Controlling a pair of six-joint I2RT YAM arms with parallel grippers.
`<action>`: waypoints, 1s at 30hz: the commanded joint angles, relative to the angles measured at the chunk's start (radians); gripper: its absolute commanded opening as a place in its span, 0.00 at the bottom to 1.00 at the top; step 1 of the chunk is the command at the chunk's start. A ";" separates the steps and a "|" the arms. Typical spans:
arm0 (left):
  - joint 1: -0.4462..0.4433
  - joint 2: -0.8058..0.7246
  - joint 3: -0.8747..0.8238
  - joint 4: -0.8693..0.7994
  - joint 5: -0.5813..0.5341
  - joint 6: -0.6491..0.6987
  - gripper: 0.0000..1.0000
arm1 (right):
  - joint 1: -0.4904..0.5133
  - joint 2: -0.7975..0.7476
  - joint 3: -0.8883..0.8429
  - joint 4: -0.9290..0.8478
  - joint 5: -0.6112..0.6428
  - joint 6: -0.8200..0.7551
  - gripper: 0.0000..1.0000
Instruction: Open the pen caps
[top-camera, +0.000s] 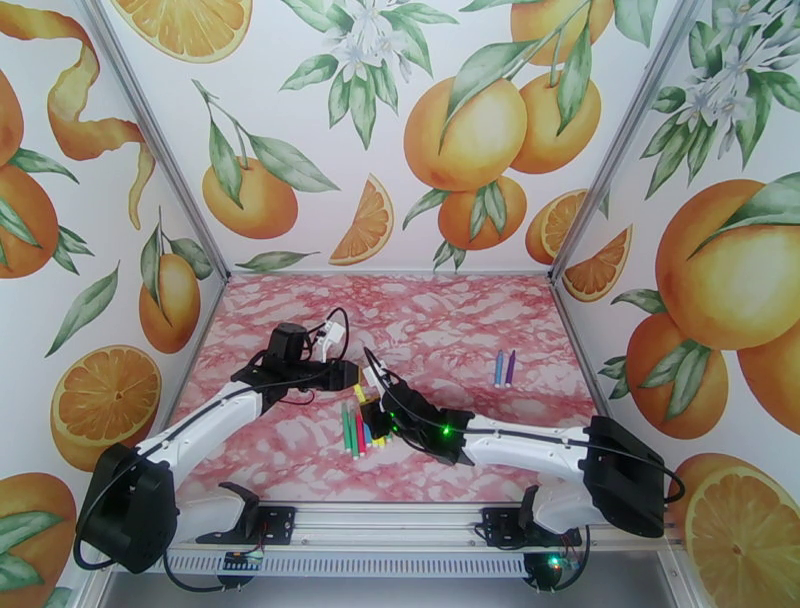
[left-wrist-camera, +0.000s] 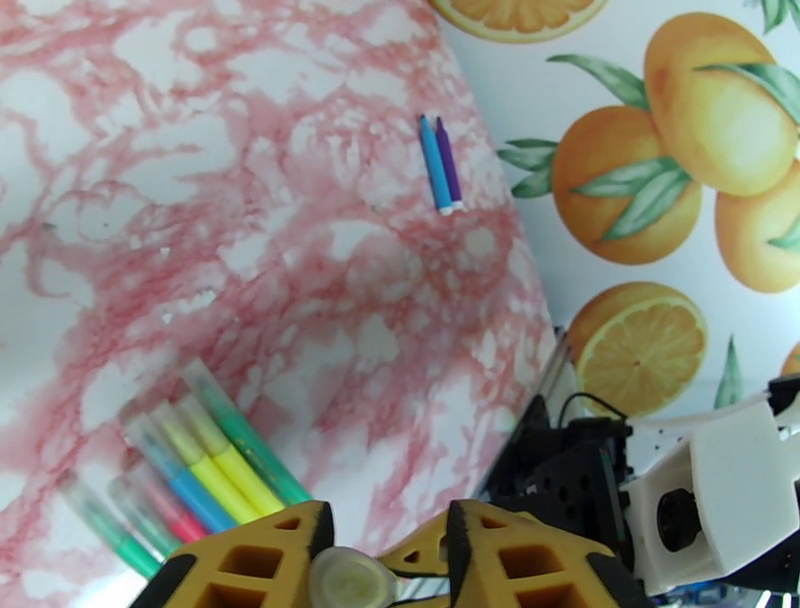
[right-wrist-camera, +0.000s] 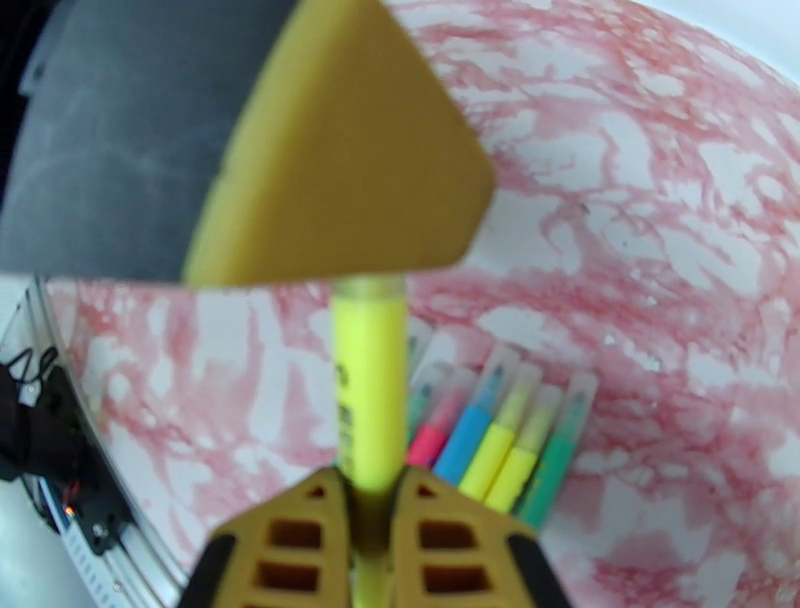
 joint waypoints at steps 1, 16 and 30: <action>-0.006 0.008 0.039 0.027 0.010 0.000 0.23 | 0.011 -0.027 0.012 0.031 0.002 -0.012 0.02; -0.021 -0.019 0.050 0.018 0.013 -0.015 0.00 | 0.011 -0.026 0.013 0.015 0.015 -0.005 0.28; -0.031 -0.067 0.062 -0.011 0.013 -0.017 0.00 | 0.010 0.018 0.052 0.002 0.031 -0.012 0.20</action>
